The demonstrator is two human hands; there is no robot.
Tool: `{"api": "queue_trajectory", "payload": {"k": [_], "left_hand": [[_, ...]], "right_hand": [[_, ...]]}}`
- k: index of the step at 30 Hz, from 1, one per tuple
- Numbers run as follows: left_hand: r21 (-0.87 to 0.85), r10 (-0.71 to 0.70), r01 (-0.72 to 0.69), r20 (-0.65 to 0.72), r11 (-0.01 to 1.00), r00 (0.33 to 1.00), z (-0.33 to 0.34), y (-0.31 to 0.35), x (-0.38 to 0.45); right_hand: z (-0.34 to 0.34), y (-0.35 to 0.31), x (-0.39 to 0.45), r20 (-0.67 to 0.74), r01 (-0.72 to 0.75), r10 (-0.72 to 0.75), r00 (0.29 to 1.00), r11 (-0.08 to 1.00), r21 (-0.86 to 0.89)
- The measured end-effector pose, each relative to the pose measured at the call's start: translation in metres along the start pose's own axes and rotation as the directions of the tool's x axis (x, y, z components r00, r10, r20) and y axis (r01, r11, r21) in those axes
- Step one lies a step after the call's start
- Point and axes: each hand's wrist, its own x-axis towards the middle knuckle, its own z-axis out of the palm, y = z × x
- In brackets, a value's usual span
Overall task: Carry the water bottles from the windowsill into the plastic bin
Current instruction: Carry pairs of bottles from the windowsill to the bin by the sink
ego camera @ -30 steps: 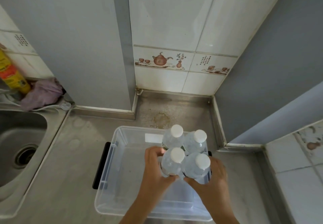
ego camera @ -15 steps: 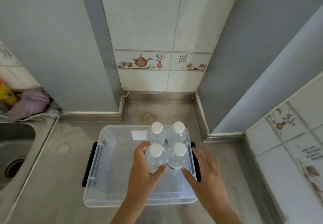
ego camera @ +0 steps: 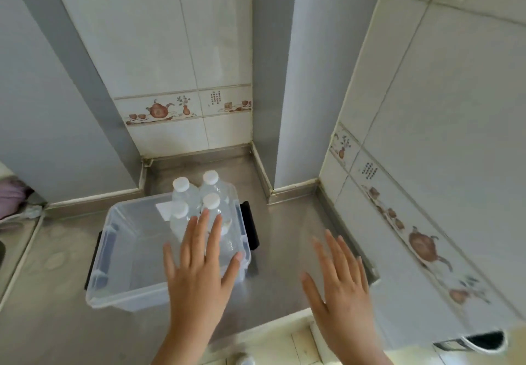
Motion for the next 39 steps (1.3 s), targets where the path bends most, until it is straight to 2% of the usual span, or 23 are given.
{"api": "queue_trajectory", "payload": {"k": [5,9,18,27,33,39], "left_hand": [[-0.056,0.159,-0.157,0.048,0.986,0.986,-0.007,0.068,-0.051],[-0.133,0.279,-0.266,0.094,0.955,0.956,-0.018,0.125,-0.096],[-0.298,0.598,-0.537,0.173,0.789,0.783,-0.046,0.271,-0.194],[-0.441,0.845,-0.741,0.079,0.506,0.53,-0.048,0.406,-0.255],[-0.523,0.928,-0.787,0.021,0.327,0.371,-0.029,0.51,-0.284],[-0.579,0.975,-0.805,-0.074,0.128,0.208,-0.007,0.644,-0.311]], "right_hand": [[-0.037,0.038,-0.066,-0.014,-0.049,0.048,0.999,0.997,-0.067],[-0.074,0.071,-0.132,-0.06,-0.149,0.145,0.988,0.986,-0.074],[-0.157,0.142,-0.284,-0.222,-0.442,0.415,0.882,0.893,-0.087],[-0.21,0.202,-0.391,-0.364,-0.734,0.671,0.646,0.677,-0.056],[-0.24,0.268,-0.436,-0.444,-0.851,0.759,0.477,0.525,-0.018],[-0.286,0.361,-0.468,-0.497,-0.932,0.81,0.312,0.363,0.008]]}}
